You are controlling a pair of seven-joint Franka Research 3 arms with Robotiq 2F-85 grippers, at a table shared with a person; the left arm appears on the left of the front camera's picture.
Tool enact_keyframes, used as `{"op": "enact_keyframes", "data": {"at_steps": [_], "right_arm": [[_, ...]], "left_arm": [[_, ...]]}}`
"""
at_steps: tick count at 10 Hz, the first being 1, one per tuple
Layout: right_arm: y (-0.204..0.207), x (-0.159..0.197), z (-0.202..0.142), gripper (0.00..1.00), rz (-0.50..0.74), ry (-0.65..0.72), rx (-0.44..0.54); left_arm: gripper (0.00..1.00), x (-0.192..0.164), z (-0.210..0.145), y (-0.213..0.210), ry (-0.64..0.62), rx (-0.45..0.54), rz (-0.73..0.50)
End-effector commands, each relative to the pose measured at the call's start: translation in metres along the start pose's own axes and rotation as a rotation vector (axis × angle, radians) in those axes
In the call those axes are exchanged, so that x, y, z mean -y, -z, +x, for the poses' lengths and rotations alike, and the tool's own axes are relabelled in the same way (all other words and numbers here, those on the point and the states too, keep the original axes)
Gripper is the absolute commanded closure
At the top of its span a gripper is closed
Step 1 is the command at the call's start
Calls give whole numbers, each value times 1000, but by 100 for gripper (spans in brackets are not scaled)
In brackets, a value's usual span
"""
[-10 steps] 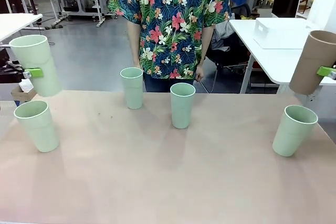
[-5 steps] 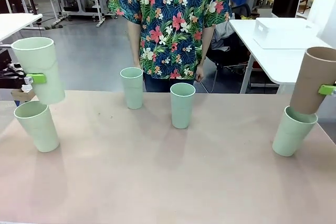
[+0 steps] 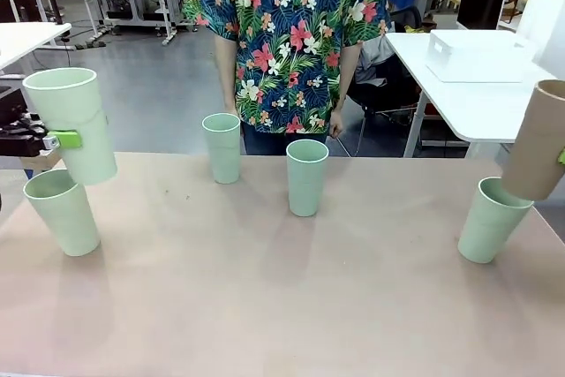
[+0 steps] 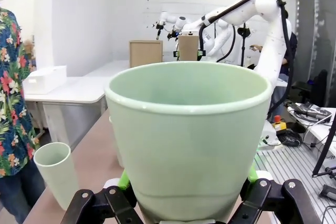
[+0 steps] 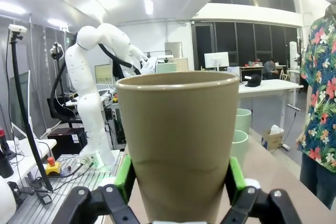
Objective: Stack the cups and store them in the basket.
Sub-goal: Pick up two Reusable plastic cups , one in each hand.
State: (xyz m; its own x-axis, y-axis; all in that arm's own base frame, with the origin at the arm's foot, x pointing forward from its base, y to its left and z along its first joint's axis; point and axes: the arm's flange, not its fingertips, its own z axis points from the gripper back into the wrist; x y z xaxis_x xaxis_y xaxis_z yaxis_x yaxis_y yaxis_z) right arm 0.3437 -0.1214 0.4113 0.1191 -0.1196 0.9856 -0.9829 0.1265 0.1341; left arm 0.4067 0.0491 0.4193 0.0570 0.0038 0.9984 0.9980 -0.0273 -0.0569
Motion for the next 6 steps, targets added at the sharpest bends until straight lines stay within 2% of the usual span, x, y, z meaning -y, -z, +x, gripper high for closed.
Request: {"op": "enact_keyframes", "data": {"at_steps": [1, 2, 6], "right_arm": [[-1, -5, 11, 14, 20, 42, 29], [0, 0, 0, 14, 0, 0, 0], [0, 0, 0, 14, 0, 0, 0]], "left_arm": [[13, 6, 1, 5, -2, 20, -9], [13, 7, -1, 3, 24, 15, -31], [13, 1, -1, 1, -4, 7, -7]]}}
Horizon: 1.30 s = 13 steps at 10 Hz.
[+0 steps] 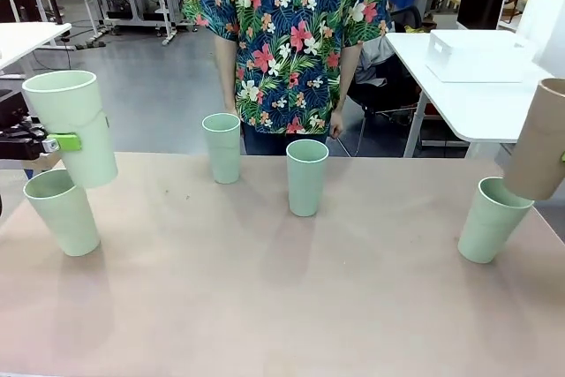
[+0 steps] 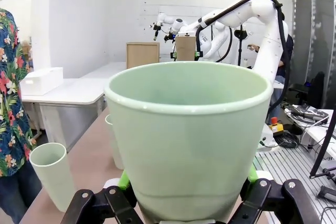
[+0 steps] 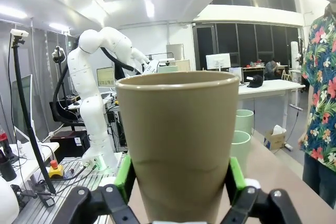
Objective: Stack the cups and store them in the basket.
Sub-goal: Pick up two Reusable plastic cups , one in each hand, then place the stack of Reusable plastic cups into the Pantry Basket.
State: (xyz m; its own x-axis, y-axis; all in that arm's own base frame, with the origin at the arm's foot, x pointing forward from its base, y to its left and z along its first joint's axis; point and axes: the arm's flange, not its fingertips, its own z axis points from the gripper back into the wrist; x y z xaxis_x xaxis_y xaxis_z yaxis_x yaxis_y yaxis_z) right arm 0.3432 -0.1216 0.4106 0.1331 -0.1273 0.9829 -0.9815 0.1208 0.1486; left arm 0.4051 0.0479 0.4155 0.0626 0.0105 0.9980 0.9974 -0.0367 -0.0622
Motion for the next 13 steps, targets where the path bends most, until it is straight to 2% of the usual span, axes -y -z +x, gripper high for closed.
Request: {"op": "enact_keyframes", "data": {"at_steps": [1, 13], "right_arm": [[0, 0, 1, 14, -4, -15, -6], [0, 0, 1, 14, -4, -15, -6]], "left_arm": [[13, 0, 3, 0, 2, 0, 3], [13, 0, 3, 0, 2, 0, 3]]}}
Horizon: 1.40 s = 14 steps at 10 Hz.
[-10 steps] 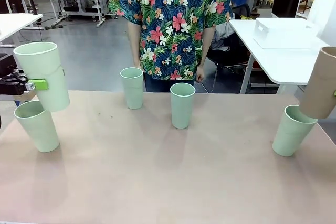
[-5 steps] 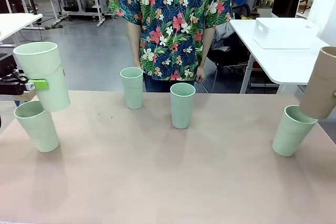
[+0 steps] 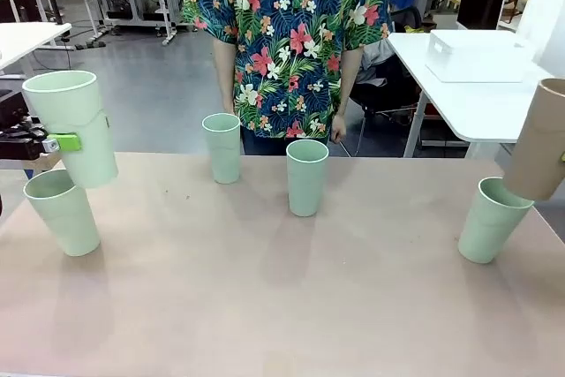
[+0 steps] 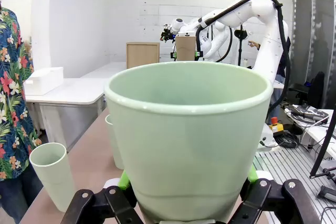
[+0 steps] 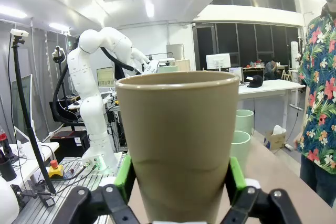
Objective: Stack the cups and store them in the basket.
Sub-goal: Place the stack of Reusable plastic cups into the Pantry Basket.
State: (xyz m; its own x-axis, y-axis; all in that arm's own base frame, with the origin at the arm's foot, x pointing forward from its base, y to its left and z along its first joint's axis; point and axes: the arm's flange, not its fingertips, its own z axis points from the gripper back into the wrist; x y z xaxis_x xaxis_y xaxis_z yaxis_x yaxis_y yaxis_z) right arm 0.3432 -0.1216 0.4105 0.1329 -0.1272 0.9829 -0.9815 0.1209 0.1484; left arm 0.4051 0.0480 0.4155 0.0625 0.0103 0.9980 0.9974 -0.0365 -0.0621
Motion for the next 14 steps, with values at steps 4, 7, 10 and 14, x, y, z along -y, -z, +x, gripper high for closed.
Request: {"op": "enact_keyframes", "data": {"at_steps": [4, 7, 10, 14], "right_arm": [[0, 0, 1, 14, -4, -15, -6], [0, 0, 1, 14, -4, -15, -6], [0, 0, 1, 14, -4, -15, -6], [0, 0, 1, 14, -4, -15, -6]], "left_arm": [[13, 0, 3, 0, 2, 0, 3], [13, 0, 3, 0, 2, 0, 3], [13, 0, 3, 0, 2, 0, 3], [13, 0, 3, 0, 2, 0, 3]]}}
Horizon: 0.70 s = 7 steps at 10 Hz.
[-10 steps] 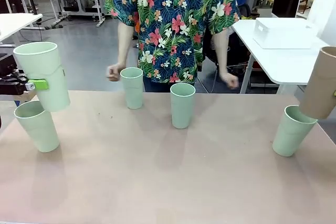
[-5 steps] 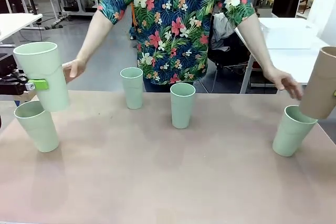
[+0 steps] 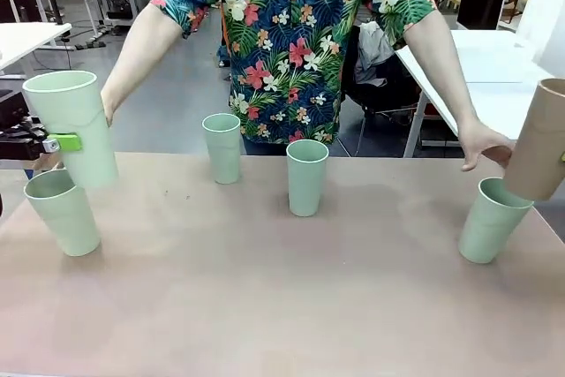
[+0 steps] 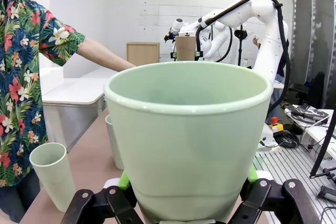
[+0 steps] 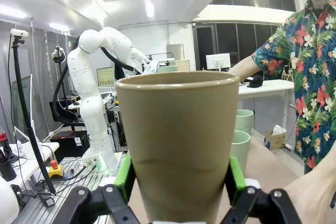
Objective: Stack the cups and store them in the basket.
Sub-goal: Place the stack of Reusable plastic cups into the Pantry Basket.
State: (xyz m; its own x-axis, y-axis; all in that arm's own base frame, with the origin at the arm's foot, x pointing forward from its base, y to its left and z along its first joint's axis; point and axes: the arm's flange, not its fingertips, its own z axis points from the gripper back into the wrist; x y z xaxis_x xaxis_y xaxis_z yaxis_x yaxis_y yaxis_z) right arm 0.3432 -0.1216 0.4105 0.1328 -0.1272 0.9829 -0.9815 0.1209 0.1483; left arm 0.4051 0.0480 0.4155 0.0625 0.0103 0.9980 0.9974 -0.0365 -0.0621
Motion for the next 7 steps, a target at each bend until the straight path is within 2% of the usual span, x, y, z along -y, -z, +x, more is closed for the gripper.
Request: {"op": "enact_keyframes", "data": {"at_steps": [1, 7], "right_arm": [[0, 0, 1, 14, -4, -15, -6], [0, 0, 1, 14, -4, -15, -6]], "left_arm": [[13, 0, 3, 0, 2, 0, 2], [13, 0, 3, 0, 2, 0, 2]]}}
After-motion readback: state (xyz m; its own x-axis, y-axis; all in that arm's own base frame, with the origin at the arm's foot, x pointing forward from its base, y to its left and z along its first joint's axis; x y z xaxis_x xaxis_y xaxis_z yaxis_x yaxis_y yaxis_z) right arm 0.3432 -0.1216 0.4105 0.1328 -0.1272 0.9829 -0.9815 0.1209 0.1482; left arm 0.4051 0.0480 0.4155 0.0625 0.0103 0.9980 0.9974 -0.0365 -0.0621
